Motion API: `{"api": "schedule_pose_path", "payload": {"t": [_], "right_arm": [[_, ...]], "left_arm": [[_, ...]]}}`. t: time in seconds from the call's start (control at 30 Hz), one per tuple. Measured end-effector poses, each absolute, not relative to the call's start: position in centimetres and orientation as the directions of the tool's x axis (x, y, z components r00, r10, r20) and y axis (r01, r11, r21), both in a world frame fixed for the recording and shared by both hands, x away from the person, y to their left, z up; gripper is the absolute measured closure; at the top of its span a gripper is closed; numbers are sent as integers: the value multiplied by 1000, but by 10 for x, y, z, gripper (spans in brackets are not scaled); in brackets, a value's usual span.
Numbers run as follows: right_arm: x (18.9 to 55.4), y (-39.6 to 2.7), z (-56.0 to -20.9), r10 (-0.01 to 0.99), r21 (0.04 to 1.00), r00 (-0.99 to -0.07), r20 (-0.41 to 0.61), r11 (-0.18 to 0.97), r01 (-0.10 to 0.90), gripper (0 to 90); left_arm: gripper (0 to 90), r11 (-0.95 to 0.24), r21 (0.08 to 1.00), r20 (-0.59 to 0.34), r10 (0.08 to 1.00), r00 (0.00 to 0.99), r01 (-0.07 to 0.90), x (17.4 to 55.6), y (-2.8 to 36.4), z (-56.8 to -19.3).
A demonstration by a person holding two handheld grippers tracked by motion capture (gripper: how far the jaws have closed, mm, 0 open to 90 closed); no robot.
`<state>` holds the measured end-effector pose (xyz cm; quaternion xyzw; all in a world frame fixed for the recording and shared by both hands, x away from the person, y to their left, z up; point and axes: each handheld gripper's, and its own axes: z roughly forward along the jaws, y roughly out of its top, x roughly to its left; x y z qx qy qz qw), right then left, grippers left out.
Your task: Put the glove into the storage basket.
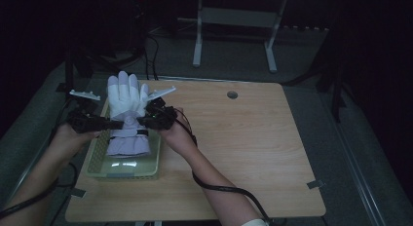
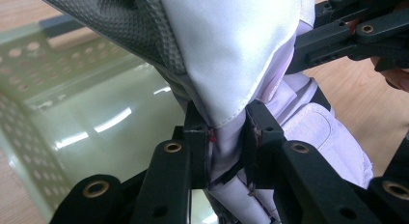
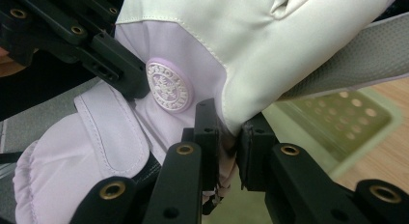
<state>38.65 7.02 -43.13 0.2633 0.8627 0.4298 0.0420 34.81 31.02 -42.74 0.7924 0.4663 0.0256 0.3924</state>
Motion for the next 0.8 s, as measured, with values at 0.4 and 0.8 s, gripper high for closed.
{"api": "schedule_pose_path", "payload": {"t": [0.4,0.8], "right_arm": [[378,87,-487,520,676,-841,152,566,472,804],[375,98,-508,551,571,-827,113,645,508,756]], "left_arm": [[744,-249,547,-383,775,503,799,345,313,-493],[714,-284,475,-344,811,473,833,348,302,-516]]}}
